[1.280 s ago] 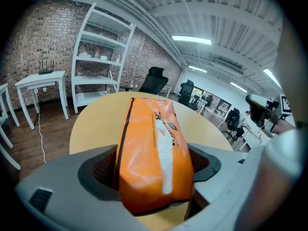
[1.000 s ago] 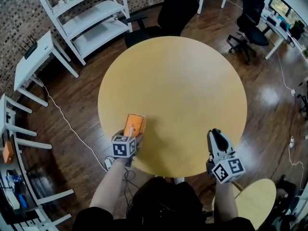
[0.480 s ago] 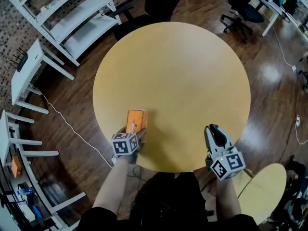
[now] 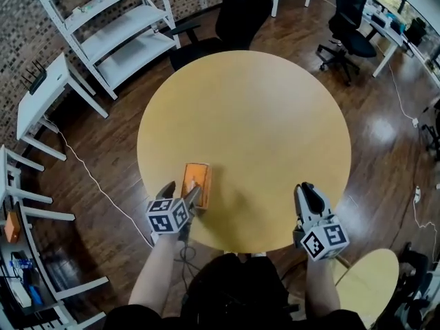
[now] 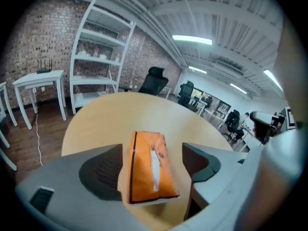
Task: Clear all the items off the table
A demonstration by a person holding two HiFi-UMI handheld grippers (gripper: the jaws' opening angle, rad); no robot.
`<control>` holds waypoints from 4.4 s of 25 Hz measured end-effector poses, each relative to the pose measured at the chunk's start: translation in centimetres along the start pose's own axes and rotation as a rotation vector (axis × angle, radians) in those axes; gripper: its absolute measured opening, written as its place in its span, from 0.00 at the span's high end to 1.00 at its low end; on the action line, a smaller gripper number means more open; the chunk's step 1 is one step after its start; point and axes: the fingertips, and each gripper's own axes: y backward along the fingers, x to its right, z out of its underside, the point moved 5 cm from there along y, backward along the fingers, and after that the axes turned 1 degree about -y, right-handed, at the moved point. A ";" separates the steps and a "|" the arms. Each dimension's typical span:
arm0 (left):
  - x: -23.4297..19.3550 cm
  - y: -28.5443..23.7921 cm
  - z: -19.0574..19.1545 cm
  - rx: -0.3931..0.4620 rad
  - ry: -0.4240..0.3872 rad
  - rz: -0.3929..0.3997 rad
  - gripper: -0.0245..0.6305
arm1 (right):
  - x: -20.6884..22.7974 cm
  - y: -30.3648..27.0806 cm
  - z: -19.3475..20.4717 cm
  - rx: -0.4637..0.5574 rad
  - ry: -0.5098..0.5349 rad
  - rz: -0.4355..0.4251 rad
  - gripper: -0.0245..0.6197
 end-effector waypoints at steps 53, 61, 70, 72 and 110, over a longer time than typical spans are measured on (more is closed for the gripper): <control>58.1 12.3 -0.5 0.304 -0.266 1.323 0.96 | 7.2 53.5 -1.5 0.504 0.074 1.049 0.84; 64.5 13.0 1.4 0.203 -0.283 1.526 0.96 | 3.5 60.1 -0.1 0.565 0.092 1.353 0.84; 68.9 14.5 3.5 0.076 -0.315 1.778 0.96 | -1.6 62.0 2.4 0.565 0.050 1.619 0.84; 68.5 14.2 3.6 0.060 -0.342 1.817 0.96 | -2.7 61.2 3.3 0.532 0.019 1.664 0.84; 83.3 16.4 28.3 -0.253 -0.685 1.635 0.96 | 12.9 71.8 27.4 0.147 -0.404 1.493 0.22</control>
